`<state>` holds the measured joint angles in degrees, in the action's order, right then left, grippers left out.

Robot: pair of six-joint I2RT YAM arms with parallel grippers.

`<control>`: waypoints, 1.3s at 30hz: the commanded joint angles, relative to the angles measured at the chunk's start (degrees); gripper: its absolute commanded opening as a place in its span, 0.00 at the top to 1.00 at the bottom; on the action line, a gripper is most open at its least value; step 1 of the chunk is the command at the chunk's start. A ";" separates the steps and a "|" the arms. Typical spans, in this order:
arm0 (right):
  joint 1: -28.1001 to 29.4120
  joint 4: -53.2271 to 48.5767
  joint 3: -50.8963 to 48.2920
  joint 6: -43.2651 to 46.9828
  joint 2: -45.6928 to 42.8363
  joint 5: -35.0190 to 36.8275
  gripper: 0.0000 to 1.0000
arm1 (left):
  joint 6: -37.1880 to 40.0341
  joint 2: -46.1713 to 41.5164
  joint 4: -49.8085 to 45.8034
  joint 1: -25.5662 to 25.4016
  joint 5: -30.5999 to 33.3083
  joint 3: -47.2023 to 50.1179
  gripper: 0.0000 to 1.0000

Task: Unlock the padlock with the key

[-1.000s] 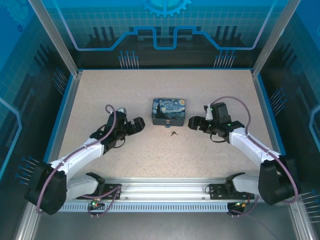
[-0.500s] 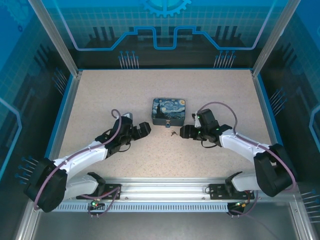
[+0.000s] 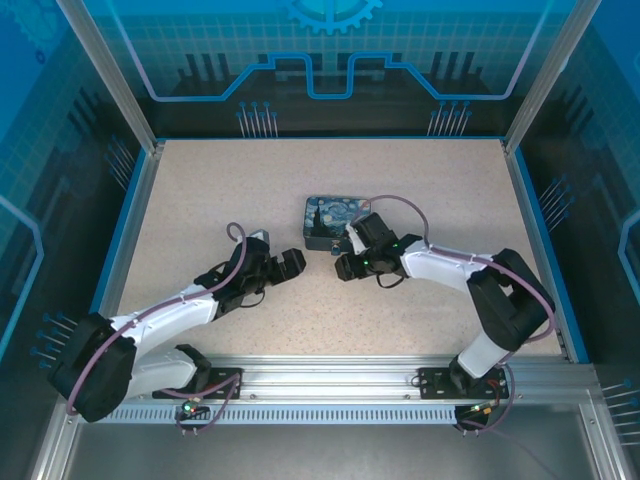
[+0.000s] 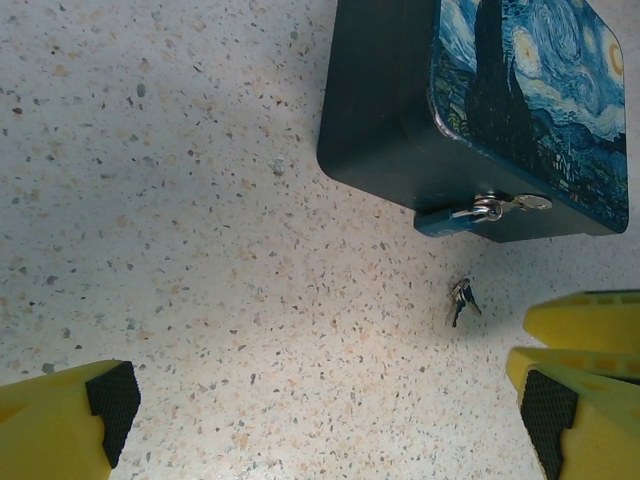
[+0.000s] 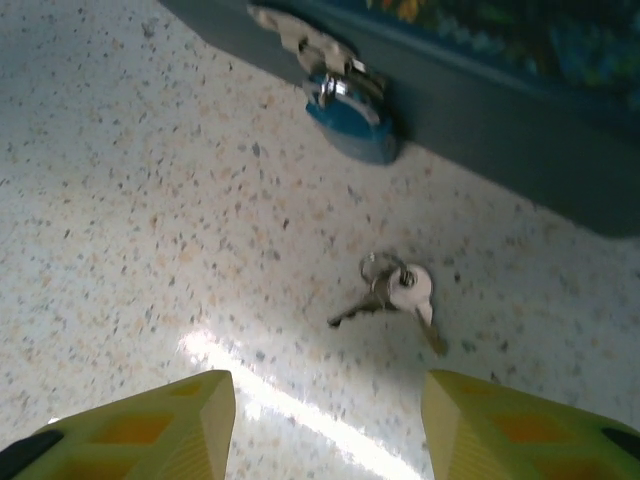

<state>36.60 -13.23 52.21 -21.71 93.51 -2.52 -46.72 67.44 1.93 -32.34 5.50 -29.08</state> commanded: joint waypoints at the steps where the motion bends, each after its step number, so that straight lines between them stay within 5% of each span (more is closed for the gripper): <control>1: 0.62 -2.40 2.93 2.98 3.54 2.37 0.47 | -1.21 -0.99 0.53 -0.78 0.13 0.13 0.01; 12: 1.17 -1.30 6.75 2.82 9.97 2.08 0.44 | -1.49 -0.98 0.04 -1.61 1.09 -0.01 0.01; 27: 5.96 -0.79 -1.19 0.69 1.77 -0.95 0.46 | -1.83 1.29 1.24 -1.75 1.05 0.24 0.01; 34: 6.55 -4.90 -0.35 -3.84 -3.79 6.60 0.46 | -1.98 1.56 2.24 -1.80 1.04 0.35 0.01; 39: 6.31 -10.05 5.39 -4.97 1.28 13.65 0.50 | -2.15 2.12 2.42 -2.03 0.83 0.08 0.01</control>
<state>42.74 -18.70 54.22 -24.99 92.01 5.48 -48.14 69.01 3.33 -33.74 5.74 -29.08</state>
